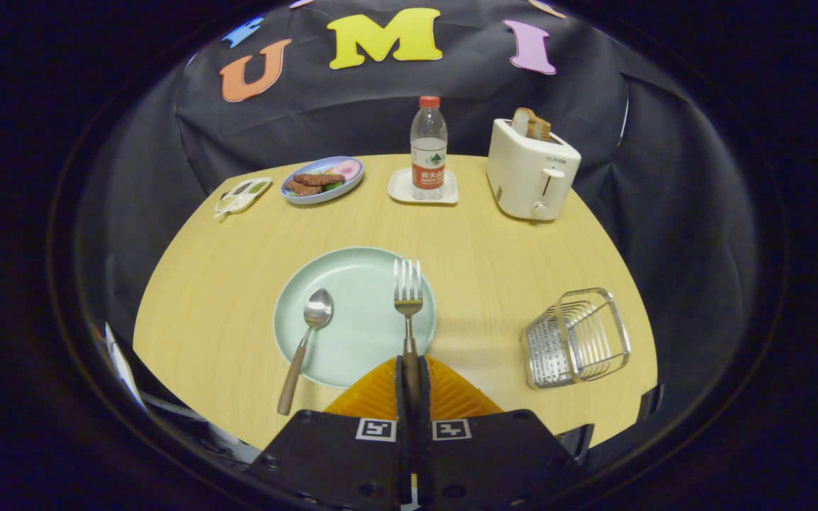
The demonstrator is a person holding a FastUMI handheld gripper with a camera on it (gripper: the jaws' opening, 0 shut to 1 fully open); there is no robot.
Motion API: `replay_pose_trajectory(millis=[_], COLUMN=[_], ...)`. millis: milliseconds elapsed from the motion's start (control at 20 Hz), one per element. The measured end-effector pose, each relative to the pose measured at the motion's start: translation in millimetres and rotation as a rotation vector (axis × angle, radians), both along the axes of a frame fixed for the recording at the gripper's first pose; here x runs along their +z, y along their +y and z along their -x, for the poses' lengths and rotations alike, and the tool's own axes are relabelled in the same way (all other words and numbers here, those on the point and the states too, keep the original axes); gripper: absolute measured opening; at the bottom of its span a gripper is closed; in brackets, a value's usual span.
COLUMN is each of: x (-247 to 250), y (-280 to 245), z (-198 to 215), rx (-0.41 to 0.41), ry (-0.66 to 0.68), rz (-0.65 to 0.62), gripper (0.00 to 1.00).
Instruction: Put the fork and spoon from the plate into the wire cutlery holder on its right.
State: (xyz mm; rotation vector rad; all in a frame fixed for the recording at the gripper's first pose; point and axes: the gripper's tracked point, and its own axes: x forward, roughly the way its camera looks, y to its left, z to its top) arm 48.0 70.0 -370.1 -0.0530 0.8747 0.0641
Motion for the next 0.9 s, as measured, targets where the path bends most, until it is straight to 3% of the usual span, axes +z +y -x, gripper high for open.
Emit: replay_pose_trajectory(millis=[200,550,900], x=[12,17,18], y=[-53,-134,-148], z=[7,27,38], rx=[-0.011,-0.104,-0.073], ry=[-0.025,0.017,0.108], rz=[0.031,0.047,0.028], gripper=[0.04,0.04,0.05])
